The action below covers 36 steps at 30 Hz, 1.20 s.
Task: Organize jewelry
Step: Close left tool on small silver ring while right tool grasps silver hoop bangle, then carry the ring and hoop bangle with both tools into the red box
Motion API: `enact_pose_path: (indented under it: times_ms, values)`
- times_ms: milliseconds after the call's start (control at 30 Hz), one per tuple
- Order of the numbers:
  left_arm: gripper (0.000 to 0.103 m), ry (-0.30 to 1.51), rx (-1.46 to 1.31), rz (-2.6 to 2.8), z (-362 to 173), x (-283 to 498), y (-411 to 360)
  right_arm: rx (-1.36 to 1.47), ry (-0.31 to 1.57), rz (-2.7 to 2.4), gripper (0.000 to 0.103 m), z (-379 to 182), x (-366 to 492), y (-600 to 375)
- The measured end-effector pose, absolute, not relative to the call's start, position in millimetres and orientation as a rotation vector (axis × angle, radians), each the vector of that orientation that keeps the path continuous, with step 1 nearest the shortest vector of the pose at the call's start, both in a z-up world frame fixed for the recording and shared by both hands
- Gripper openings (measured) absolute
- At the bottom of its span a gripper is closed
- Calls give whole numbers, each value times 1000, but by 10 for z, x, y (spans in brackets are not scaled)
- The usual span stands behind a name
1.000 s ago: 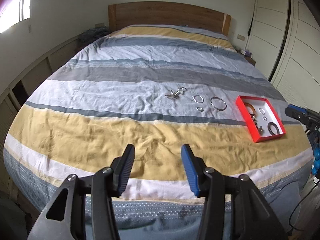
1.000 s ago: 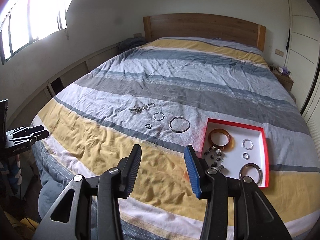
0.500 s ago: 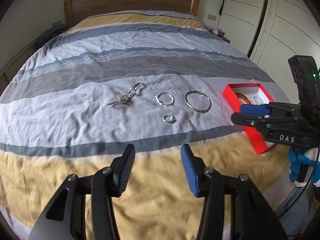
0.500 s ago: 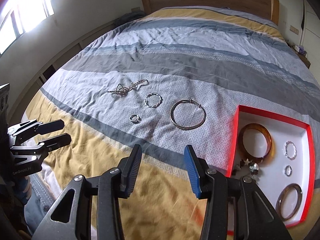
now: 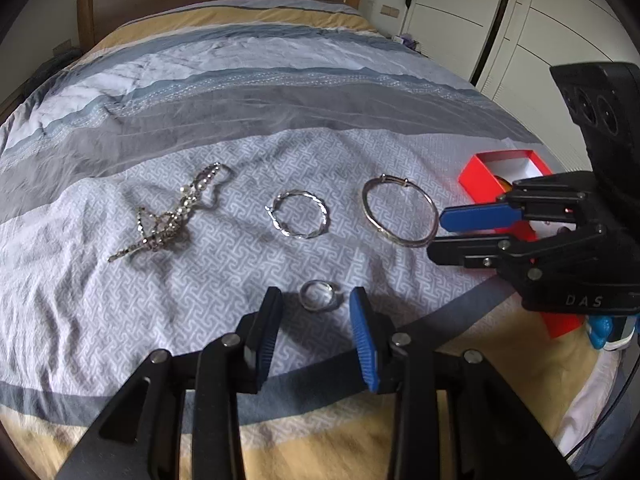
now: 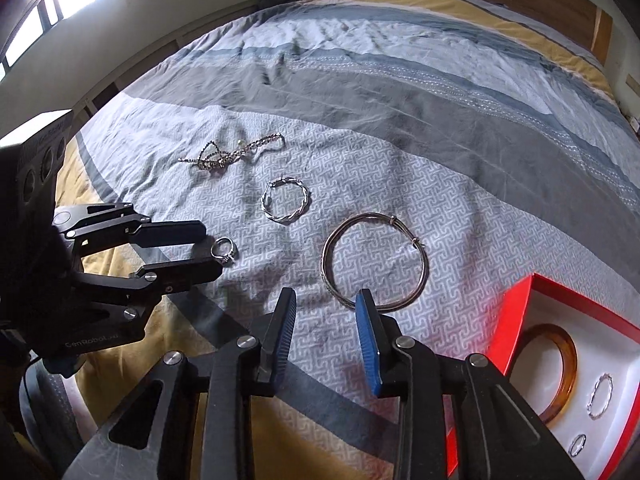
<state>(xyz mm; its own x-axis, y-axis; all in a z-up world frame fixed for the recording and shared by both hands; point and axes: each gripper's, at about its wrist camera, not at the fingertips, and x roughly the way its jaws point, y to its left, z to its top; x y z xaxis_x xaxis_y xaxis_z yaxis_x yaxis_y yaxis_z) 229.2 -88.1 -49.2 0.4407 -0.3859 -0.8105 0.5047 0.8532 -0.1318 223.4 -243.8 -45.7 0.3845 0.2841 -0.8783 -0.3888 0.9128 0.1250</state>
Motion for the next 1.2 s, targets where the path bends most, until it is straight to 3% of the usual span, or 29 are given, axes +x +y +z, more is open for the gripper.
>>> enact_pose_path:
  times_ms: [133, 467, 733, 1200]
  values:
    - [18, 966, 177, -553, -594, 2376, -945, -149, 1115, 444, 31, -553, 2314, -2385]
    - [18, 918, 154, -534, -464, 2218, -664, -187, 1165, 446, 24, -742, 2469, -2270]
    - [18, 908, 93, -460, -182, 1959, -234, -141, 1195, 425, 5, -795, 2499, -2133]
    - [18, 836, 50, -369, 588, 1229, 193, 500, 1041, 604, 5, 81, 1685, -2122]
